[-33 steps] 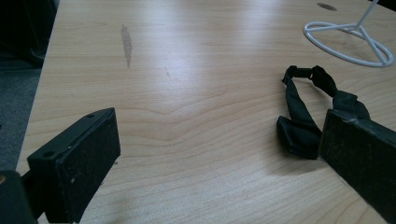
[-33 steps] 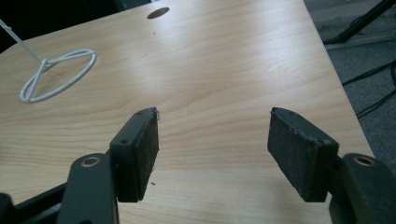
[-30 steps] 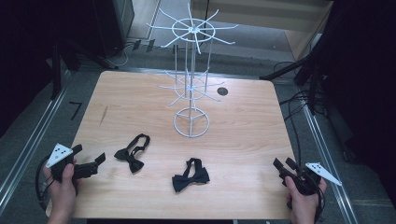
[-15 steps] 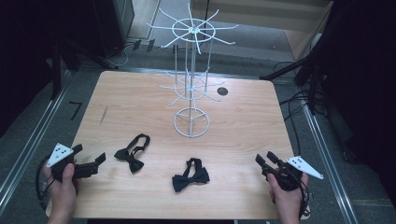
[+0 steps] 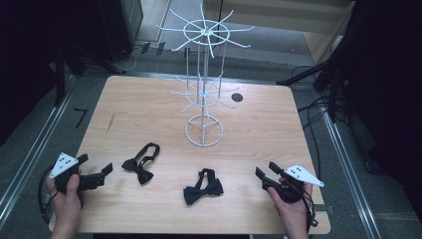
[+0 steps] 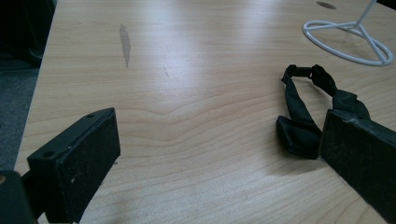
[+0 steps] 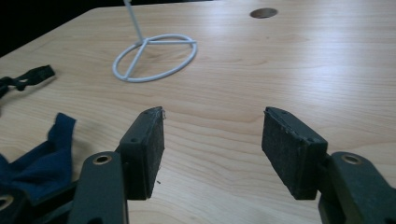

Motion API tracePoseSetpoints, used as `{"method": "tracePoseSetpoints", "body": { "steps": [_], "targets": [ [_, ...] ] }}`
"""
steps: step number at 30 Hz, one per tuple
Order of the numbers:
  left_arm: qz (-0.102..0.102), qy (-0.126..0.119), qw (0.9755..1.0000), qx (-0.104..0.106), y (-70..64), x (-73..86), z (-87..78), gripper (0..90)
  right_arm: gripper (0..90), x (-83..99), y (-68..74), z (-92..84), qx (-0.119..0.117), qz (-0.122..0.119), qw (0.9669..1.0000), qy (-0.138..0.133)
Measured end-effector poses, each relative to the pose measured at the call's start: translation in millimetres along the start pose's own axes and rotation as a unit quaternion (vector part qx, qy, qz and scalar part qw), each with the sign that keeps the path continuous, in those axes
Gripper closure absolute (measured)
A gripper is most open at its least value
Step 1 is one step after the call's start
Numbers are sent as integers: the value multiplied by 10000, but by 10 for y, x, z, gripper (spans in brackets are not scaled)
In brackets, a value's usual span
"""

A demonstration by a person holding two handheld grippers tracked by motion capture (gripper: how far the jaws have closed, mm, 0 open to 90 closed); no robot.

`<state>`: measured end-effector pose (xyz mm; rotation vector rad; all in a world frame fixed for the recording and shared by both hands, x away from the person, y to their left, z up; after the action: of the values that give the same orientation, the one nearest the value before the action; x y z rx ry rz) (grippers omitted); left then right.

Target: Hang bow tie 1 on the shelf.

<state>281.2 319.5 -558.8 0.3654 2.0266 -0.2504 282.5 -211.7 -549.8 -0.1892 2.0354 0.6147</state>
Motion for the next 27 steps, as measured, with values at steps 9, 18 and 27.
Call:
{"method": "tracePoseSetpoints", "body": {
  "steps": [9,18,27],
  "targets": [
    [16,0,10000,1,-1,-1,3,0,371,44,219,105,-257,-197,9993,176],
    [24,7,10000,-1,-2,-1,5,0,376,65,367,176,-353,-270,9986,271],
    [30,10,10000,-9,-3,-3,7,0,421,61,443,193,-441,-236,9984,264]
  ]
}}
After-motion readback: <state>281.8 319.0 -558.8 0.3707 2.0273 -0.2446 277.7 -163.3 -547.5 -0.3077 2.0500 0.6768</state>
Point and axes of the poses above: each handheld gripper's, and its own axes: z roughly forward along the jaws, x roughly out of its underside, y roughly to its left, the point moved 8 cm from there along z, roughly forward along the jaws, and after that the axes turned 7 degrees about z, right-handed, at the moved point
